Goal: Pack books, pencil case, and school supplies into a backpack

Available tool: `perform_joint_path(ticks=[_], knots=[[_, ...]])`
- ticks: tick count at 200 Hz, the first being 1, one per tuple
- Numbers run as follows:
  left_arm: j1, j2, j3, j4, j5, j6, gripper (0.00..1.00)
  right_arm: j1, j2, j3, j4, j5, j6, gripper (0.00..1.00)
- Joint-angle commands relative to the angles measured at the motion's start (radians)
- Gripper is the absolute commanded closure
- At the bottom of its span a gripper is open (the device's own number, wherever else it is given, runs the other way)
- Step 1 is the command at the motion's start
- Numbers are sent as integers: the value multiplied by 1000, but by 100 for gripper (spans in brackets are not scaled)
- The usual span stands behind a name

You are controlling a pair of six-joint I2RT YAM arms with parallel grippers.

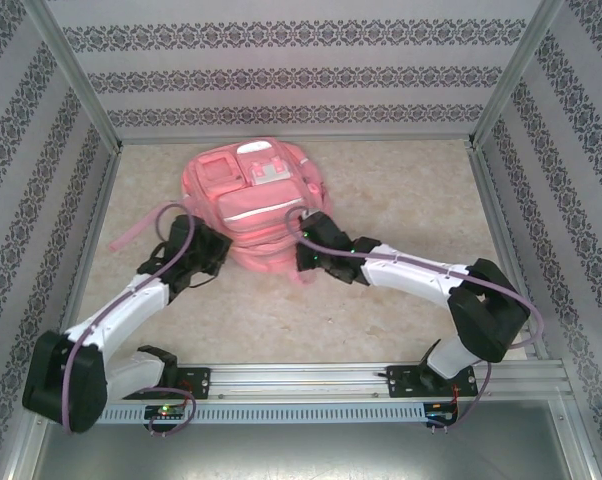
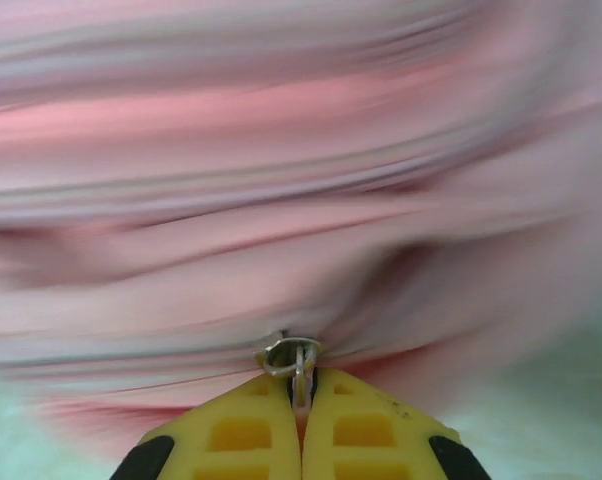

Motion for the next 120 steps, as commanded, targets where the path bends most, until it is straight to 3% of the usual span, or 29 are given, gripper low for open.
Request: perform_joint_path(ticks=[1, 26, 53, 64, 97, 120], knots=[[158, -74, -24, -271, -148, 149, 100, -73, 19, 4, -97, 81, -65, 100], [289, -48, -23, -250, -55, 251, 100, -69, 78, 77, -130, 35, -97, 100], [404, 94, 54, -243, 28, 370, 100, -39, 131, 151, -133, -10, -113, 100], [449, 157, 106, -257, 110, 406, 100, -21, 150, 180, -131, -37, -113, 100], [463, 194, 207, -346, 233, 425, 58, 51, 198, 249, -103, -90, -102, 100], [461, 86, 222, -489, 203, 420, 40, 103, 232, 263, -37, -143, -72, 100]])
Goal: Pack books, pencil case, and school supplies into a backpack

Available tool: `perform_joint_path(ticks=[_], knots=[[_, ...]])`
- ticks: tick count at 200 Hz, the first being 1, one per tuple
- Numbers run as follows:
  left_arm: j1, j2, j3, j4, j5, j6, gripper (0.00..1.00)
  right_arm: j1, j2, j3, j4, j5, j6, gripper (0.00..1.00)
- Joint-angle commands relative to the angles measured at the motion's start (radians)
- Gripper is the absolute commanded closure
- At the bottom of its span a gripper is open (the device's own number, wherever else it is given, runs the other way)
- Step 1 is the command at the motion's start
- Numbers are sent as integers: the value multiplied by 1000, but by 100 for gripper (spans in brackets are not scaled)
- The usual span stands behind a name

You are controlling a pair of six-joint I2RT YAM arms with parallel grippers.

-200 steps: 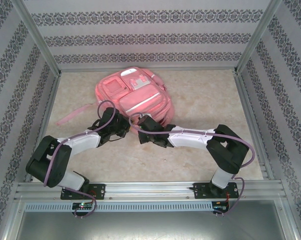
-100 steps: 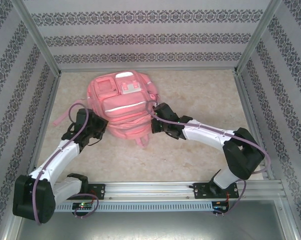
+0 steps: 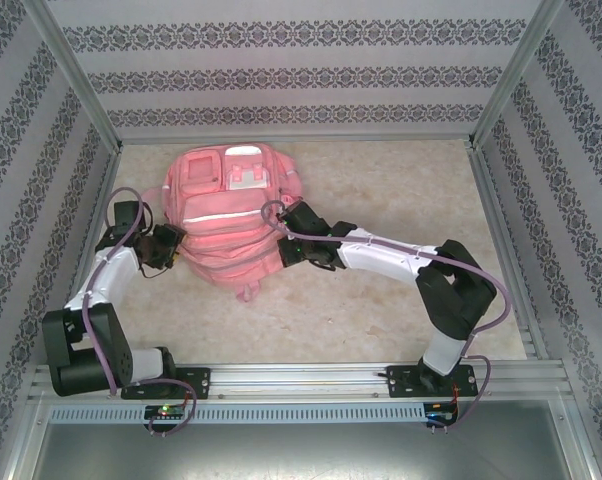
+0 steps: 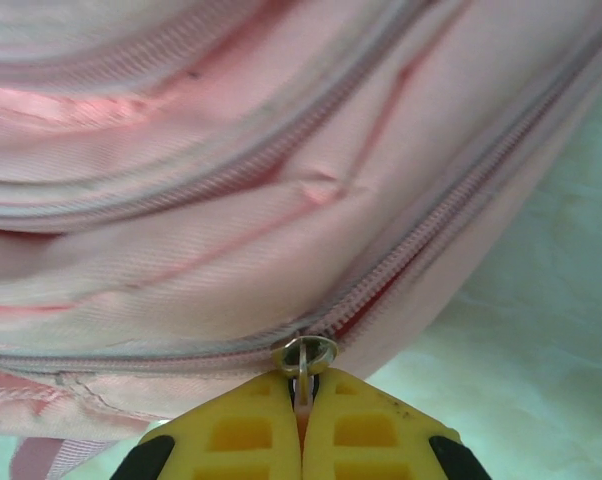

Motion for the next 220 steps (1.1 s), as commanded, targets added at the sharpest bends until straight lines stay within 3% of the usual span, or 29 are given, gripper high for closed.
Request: perform_joint_path(ticks=[1, 37, 57, 76, 110, 149, 158, 182, 220], knots=[[3, -111, 31, -178, -9, 30, 39, 50, 32, 42, 50, -57, 23, 100], [-70, -345, -53, -291, 17, -129, 38, 121, 107, 84, 141, -103, 61, 100], [-173, -446, -138, -236, 44, -291, 40, 157, 156, 139, 156, -126, 66, 100], [-286, -519, -209, -148, -6, -430, 40, 189, 193, 194, 150, -148, 54, 100], [-392, -517, -262, -58, -107, -517, 38, 231, 215, 230, 129, -154, 28, 100], [-407, -486, -306, 12, -240, -529, 43, 244, 193, 223, 102, -158, 5, 100], [-405, -473, -312, 30, -257, -526, 53, 248, 185, 219, 95, -159, 1, 100], [-406, -443, -312, 57, -286, -476, 100, 249, 167, 216, 45, -121, -13, 100], [-404, -571, -276, -139, -452, -409, 100, 151, 117, 136, -10, -17, 11, 100]])
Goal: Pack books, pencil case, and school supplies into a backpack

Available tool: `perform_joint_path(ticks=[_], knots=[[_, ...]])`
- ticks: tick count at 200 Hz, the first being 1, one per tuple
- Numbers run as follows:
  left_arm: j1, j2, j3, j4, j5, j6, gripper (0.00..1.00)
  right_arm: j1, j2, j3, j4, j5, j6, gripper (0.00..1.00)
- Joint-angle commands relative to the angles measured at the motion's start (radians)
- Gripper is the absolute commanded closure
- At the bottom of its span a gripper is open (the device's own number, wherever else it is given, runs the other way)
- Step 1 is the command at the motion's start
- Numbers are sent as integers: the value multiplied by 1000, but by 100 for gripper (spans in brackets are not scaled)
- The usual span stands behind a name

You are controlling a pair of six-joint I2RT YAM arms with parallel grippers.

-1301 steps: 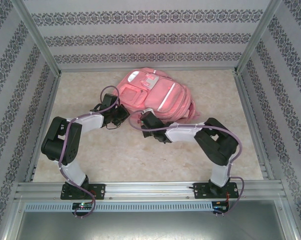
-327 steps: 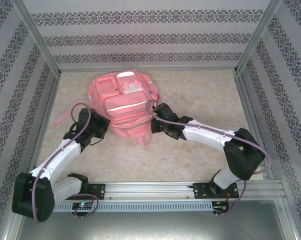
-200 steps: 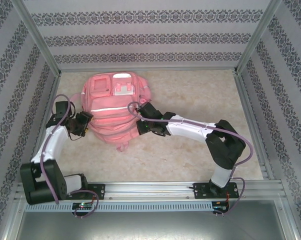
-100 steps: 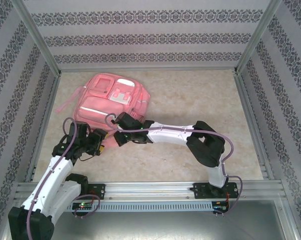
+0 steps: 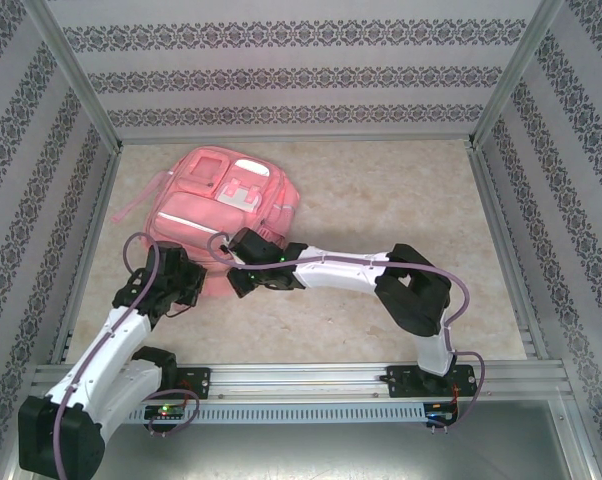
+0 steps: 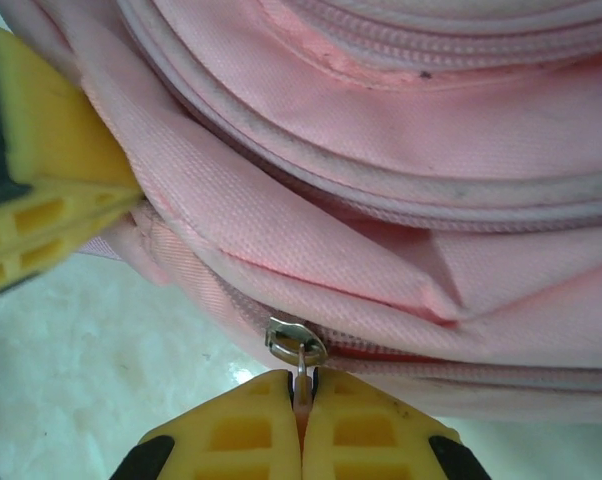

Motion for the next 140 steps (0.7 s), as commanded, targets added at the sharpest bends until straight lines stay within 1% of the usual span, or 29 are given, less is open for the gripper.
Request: perform_joint_path(ticks=[1, 19, 42, 58, 75, 80, 92, 103, 116, 140], knots=[[-3, -100, 23, -124, -187, 55, 100, -76, -74, -54, -56, 84, 5, 100], [0, -177, 28, -177, -242, 86, 100, -158, -89, -101, -67, 120, -6, 100], [3, -215, 32, -229, -256, 114, 100, -253, -70, -101, -107, 159, -63, 100], [5, -226, 0, -180, -212, 119, 100, -301, -61, -81, -116, 109, -99, 100], [5, -221, -51, -72, -120, 77, 100, -291, -67, -63, -119, 91, -127, 100], [4, -218, -67, -31, -87, 60, 93, -284, -64, -55, -123, 86, -128, 100], [2, -194, -102, 73, -19, 19, 70, -255, -60, -41, -128, 68, -129, 100], [-5, -161, -105, 129, 21, -6, 55, -215, -57, -29, -127, 57, -130, 100], [-15, -122, -78, 141, 52, -23, 48, -162, -48, -15, -124, 39, -123, 100], [-55, -79, -48, 191, 74, -79, 43, -70, -27, 12, -104, -4, -93, 100]])
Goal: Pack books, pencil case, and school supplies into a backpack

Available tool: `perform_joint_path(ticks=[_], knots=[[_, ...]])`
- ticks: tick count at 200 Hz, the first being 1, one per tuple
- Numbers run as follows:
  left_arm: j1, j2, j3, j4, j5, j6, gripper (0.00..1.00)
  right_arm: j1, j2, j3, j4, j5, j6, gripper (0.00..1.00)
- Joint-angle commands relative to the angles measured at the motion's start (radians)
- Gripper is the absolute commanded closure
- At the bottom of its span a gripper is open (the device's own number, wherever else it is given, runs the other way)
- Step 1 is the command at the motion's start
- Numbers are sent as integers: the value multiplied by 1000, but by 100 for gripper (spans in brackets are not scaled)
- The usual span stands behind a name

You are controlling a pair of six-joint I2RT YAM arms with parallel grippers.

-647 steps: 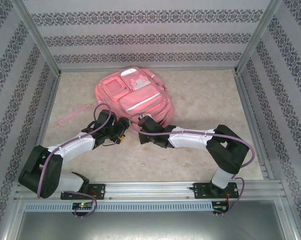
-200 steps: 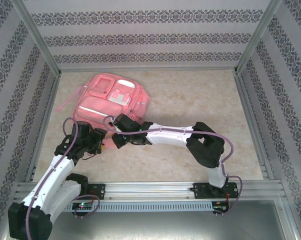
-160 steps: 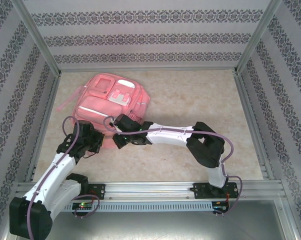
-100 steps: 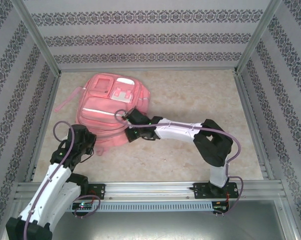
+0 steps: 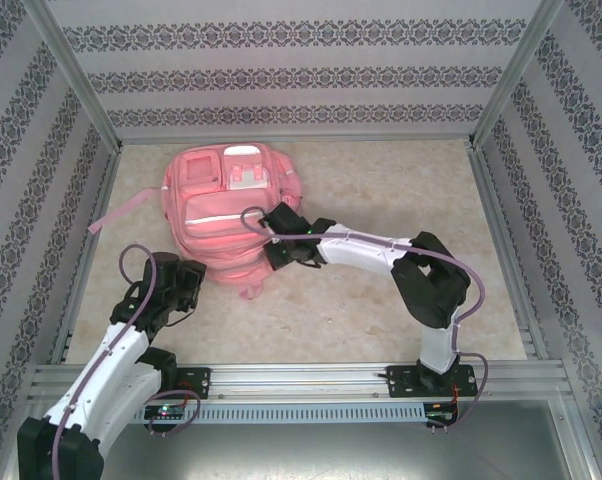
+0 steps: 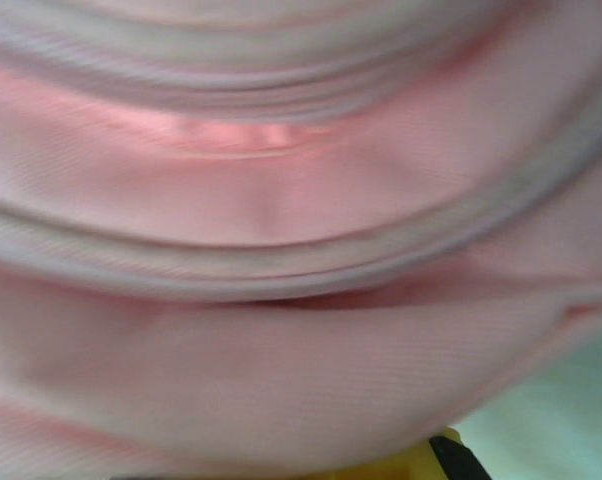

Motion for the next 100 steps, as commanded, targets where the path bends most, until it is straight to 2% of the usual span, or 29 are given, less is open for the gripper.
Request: perform_joint_path(ticks=[1, 18, 51, 63, 72, 91, 100], knots=[[-45, 18, 44, 131, 65, -80, 43, 102, 24, 54, 17, -87, 8, 100], [-90, 29, 44, 154, 32, -130, 36, 150, 42, 80, 35, -119, 29, 100], [-122, 79, 22, 182, -17, -171, 36, 205, 58, 127, 56, -162, 27, 100], [-122, 105, 25, 188, -38, -165, 38, 214, 59, 133, 53, -163, 20, 100], [-122, 131, 27, 198, -44, -158, 51, 217, 55, 126, 54, -156, 21, 100], [-123, 177, 46, 165, -55, -139, 99, 208, 33, 95, 60, -118, 24, 100], [-123, 185, 58, 124, -69, -126, 100, 195, 19, 75, 66, -103, 30, 100]])
